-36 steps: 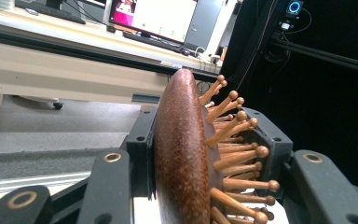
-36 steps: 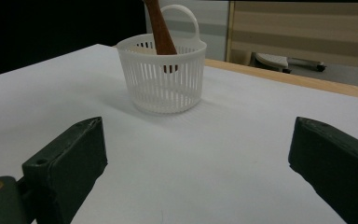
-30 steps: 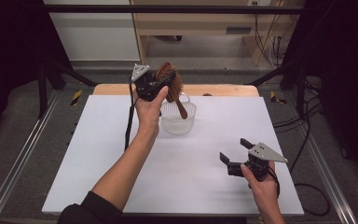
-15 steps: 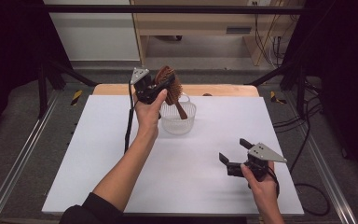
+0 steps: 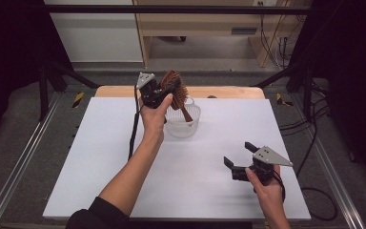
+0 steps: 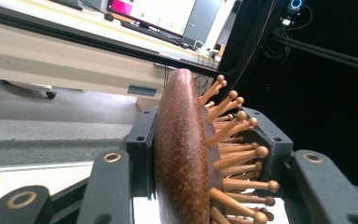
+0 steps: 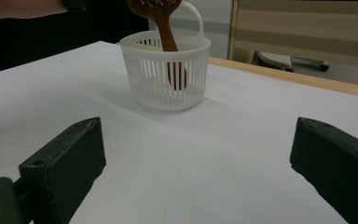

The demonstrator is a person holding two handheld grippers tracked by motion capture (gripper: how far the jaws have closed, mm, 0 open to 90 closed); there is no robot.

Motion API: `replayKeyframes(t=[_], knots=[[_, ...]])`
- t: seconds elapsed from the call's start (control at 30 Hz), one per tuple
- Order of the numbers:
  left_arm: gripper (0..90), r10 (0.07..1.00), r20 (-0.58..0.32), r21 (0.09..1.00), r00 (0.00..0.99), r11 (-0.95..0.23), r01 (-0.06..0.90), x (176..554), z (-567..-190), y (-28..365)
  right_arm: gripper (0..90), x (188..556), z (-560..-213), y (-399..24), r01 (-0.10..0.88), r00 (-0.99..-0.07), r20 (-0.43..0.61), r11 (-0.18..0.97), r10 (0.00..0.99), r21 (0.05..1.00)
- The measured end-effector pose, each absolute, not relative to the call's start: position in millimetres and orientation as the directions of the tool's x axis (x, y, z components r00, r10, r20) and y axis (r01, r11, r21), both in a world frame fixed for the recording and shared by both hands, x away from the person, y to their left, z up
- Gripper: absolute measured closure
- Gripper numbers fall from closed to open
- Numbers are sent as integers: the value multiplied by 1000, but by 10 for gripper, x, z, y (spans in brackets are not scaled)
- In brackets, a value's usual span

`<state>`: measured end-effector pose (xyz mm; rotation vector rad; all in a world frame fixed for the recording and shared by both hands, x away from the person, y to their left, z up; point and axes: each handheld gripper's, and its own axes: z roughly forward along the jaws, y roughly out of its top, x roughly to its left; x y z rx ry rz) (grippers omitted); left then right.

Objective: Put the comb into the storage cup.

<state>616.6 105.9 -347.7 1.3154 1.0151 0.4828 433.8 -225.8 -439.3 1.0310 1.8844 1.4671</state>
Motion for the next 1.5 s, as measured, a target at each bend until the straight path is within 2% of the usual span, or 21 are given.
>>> replayKeyframes(t=[1.5], knots=[[511, 757, -418, 908, 503, 328, 261, 6127, -3810, 1115, 37, 4347, -4434, -2214, 268, -590, 48, 140, 806, 953]])
